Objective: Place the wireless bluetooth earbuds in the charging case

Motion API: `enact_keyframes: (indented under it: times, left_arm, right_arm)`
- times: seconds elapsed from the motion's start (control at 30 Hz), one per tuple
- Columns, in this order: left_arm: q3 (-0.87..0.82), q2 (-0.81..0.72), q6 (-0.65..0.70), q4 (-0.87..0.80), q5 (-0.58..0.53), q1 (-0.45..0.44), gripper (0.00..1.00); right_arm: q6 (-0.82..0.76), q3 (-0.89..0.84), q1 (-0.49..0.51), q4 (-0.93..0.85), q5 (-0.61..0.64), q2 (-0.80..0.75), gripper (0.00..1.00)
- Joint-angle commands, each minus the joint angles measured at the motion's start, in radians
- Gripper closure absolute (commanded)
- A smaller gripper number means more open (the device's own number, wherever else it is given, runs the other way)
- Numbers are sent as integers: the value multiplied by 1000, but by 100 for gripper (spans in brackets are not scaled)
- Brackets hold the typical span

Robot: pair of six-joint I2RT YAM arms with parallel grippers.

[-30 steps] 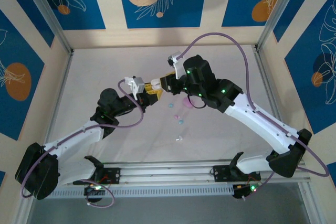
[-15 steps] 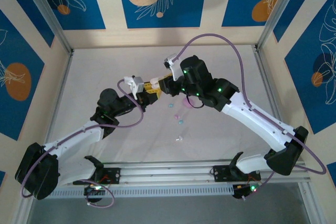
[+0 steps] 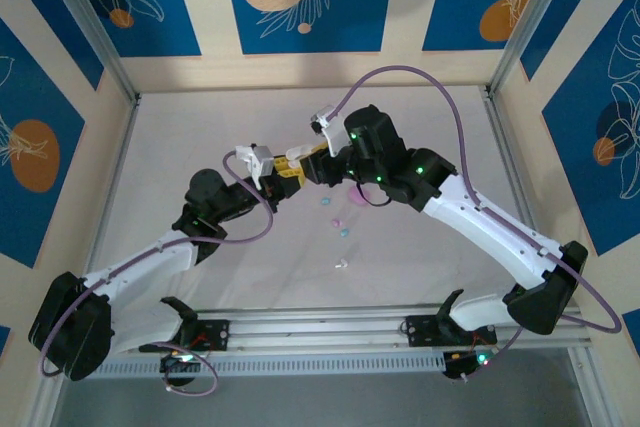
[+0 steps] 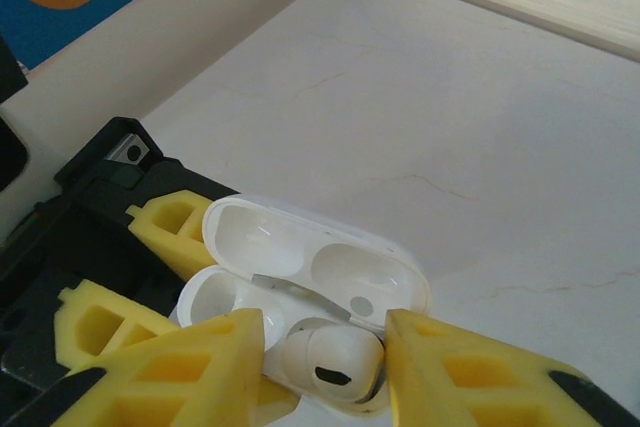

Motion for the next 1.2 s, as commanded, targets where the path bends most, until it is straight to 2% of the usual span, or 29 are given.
enact_keyframes:
  times: [0.0,0.23,0.53,0.7,0.8,0.9,1.03,1.17]
  left_arm:
    - [45,-16,-6,68,11,-10,84]
    - [46,-24,15,43,20,-9,84]
    - [43,-31,25,24,17,-10,84]
    - [41,-34,30,15,13,-10,84]
    - [40,-37,36,11,15,-9,84]
    - [41,-40,45,7,16,-10,84]
    - [40,-51,67,-13,13,-10,84]
    - [39,-68,106,-37,11,-10,83]
  right_arm:
    - [28,36,-8,-46,-78,2,58]
    - [100,58,-41,-49,-143,-4,45]
    - [196,68,-80,-36,-185,-11,38]
    - [225,69,-94,-33,-184,-14,42]
    - [230,69,-98,-40,-172,-14,50]
    - [235,69,-99,-48,-156,-23,55]
    - [245,73,-99,-49,-139,-51,55]
    - [254,47,-101,-8,-123,-119,48]
